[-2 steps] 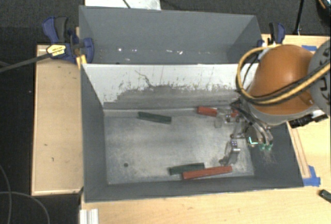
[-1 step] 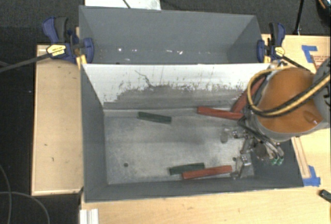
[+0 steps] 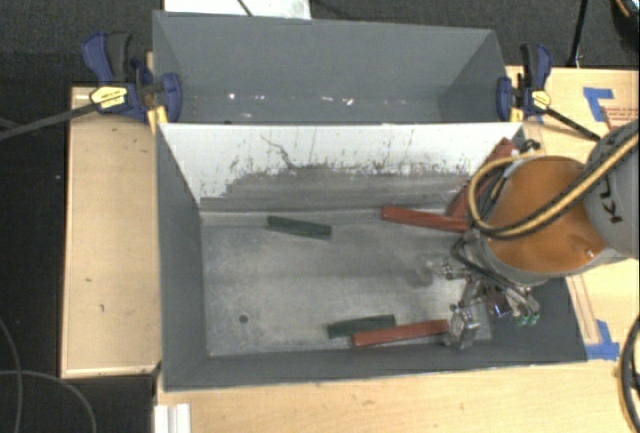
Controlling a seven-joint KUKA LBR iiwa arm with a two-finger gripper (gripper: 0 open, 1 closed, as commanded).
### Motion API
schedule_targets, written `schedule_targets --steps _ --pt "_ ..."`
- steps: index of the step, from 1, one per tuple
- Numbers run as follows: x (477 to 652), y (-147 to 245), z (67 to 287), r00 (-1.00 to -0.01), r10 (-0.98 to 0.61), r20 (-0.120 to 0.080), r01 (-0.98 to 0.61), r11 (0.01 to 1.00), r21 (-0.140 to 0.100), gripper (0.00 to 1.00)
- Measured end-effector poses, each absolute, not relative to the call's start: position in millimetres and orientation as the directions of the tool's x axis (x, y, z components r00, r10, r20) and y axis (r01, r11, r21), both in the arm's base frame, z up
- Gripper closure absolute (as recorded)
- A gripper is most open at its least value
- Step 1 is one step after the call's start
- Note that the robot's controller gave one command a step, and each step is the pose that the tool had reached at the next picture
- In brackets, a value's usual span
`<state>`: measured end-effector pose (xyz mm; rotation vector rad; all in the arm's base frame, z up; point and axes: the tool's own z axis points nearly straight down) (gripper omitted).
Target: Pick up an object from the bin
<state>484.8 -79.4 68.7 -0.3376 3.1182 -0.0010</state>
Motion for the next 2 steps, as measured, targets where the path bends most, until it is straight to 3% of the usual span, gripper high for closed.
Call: schedule_targets --steps 1,2 --pt "483.4 -78 70 -0.976 -0.217 -0.003 -0.217 0.976 0.000 1.00" --pt "497.2 -95 203 -0.897 -0.442 -0.007 -0.442 0.897 -0.005 1.00"
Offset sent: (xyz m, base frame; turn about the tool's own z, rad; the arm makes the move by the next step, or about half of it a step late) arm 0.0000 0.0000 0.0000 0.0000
